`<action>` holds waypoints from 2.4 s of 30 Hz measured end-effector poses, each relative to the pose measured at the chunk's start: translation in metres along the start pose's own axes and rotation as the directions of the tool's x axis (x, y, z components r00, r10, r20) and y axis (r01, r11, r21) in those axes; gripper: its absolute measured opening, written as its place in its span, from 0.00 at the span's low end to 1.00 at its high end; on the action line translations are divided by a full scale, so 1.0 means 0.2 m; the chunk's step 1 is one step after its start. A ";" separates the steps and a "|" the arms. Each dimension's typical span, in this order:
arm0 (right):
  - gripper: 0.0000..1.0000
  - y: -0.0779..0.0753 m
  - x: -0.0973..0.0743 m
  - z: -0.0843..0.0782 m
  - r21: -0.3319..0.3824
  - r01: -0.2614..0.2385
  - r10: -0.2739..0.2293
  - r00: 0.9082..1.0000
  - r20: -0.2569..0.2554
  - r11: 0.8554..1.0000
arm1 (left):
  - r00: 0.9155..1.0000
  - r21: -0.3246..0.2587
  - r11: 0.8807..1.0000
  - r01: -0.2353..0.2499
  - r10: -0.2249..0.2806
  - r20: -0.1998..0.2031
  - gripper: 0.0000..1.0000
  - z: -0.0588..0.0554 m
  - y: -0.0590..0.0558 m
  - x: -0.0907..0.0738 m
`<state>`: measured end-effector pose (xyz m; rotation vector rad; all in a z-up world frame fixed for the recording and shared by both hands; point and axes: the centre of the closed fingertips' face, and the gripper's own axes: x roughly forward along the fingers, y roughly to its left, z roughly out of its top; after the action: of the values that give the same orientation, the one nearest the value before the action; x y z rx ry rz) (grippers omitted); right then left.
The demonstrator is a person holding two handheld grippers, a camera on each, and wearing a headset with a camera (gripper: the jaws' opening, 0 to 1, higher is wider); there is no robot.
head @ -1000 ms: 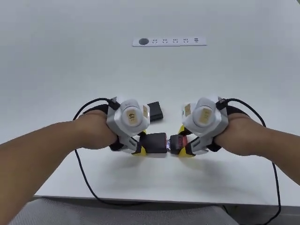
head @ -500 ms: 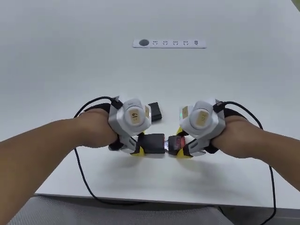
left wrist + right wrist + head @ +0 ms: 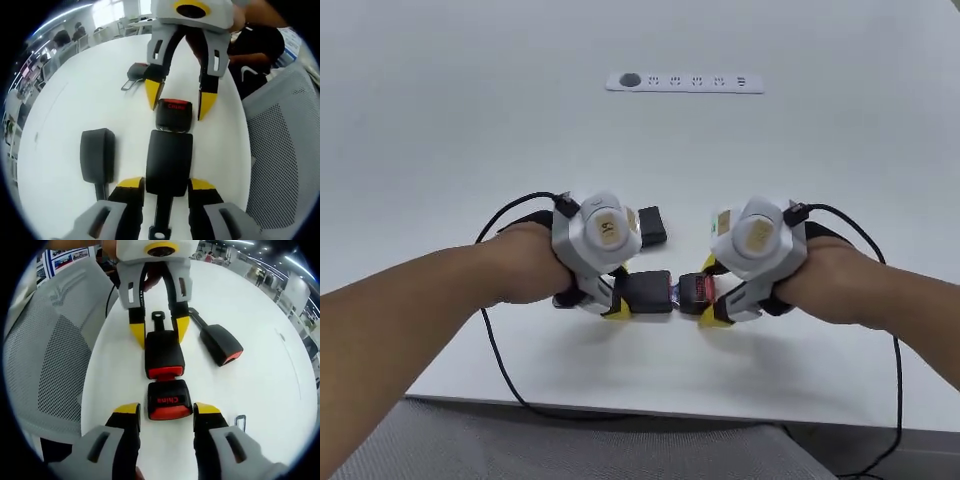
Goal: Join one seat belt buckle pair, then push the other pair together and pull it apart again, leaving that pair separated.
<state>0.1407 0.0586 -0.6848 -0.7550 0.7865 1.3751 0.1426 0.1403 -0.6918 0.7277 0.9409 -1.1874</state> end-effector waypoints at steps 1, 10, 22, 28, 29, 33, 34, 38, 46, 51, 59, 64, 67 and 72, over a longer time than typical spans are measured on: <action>0.41 0.00 -0.02 0.01 0.004 0.002 -0.002 1.000 0.007 1.000 | 1.000 -0.009 1.000 -0.007 0.007 0.012 0.39 0.01 0.00 -0.01; 0.43 -0.05 -0.11 0.06 0.006 0.036 -0.036 0.999 0.031 0.999 | 0.998 0.048 0.998 -0.033 0.030 0.054 0.43 0.13 0.06 -0.16; 0.39 -0.23 -0.23 -0.04 0.034 0.108 -0.109 0.994 0.023 0.994 | 0.992 0.040 0.993 -0.115 0.113 0.054 0.45 0.18 0.23 -0.21; 0.38 -0.34 -0.27 -0.14 0.075 0.154 -0.153 0.988 -0.009 0.985 | 0.989 0.017 0.990 -0.140 0.140 0.041 0.45 0.15 0.34 -0.19; 0.38 -0.35 -0.27 -0.15 0.081 0.158 -0.157 0.987 -0.012 0.984 | 0.989 0.016 0.990 -0.142 0.141 0.039 0.45 0.15 0.35 -0.18; 0.38 -0.41 -0.29 -0.21 0.093 0.180 -0.178 0.983 -0.031 0.979 | 0.989 0.007 0.989 -0.148 0.147 0.024 0.45 0.13 0.38 -0.17; 0.38 -0.43 -0.29 -0.23 0.095 0.187 -0.184 0.982 -0.036 0.978 | 0.989 0.005 0.989 -0.146 0.146 0.023 0.45 0.14 0.38 -0.17; 0.39 -0.45 -0.30 -0.28 0.106 0.198 -0.193 0.980 -0.056 0.974 | 0.991 -0.002 0.991 -0.136 0.136 0.011 0.44 0.11 0.43 -0.13; 0.39 -0.44 -0.26 -0.39 0.108 0.182 -0.171 0.980 -0.103 0.977 | 0.996 0.013 0.996 -0.084 0.084 -0.015 0.41 0.05 0.45 -0.03; 0.38 -0.45 -0.25 -0.43 0.128 0.175 -0.162 0.981 -0.108 0.976 | 0.996 0.082 0.995 -0.065 0.069 -0.058 0.39 0.03 0.47 0.00; 0.36 -0.47 -0.22 -0.43 0.201 0.172 -0.157 0.984 -0.087 0.964 | 0.999 0.072 0.997 -0.028 0.031 -0.031 0.36 0.08 0.46 0.03; 0.35 -0.48 -0.22 -0.41 0.188 0.162 -0.149 0.986 -0.079 0.969 | 0.999 0.070 0.997 -0.011 0.014 -0.030 0.34 0.08 0.46 0.03; 0.34 -0.46 -0.23 -0.39 0.152 0.130 -0.119 0.990 -0.080 0.980 | 0.999 0.080 0.997 -0.002 0.004 -0.036 0.34 0.08 0.46 0.04; 0.34 -0.47 -0.20 -0.40 0.042 0.056 -0.052 0.995 -0.090 0.998 | 0.999 0.110 0.994 0.013 -0.008 -0.048 0.33 0.07 0.46 0.04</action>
<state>0.2298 -0.0348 -0.6948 -0.8019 0.8577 1.2788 0.2356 0.1461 -0.6926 0.8433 0.9251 -1.2432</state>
